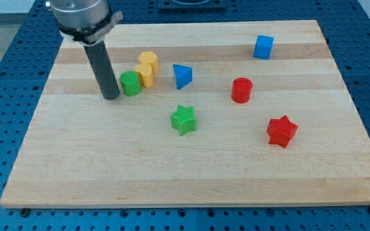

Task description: Place the green circle towards the left side of the yellow heart

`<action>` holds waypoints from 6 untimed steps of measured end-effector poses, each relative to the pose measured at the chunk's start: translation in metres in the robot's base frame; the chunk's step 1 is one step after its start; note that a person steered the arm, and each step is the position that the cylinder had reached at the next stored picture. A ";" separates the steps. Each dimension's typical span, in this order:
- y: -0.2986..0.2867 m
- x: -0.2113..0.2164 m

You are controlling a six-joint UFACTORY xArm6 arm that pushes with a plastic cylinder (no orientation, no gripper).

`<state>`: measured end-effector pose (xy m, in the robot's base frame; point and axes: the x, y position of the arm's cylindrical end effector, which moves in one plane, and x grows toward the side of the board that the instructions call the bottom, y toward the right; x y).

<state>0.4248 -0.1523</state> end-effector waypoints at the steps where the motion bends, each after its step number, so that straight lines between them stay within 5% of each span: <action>1: 0.013 0.027; 6: 0.018 -0.035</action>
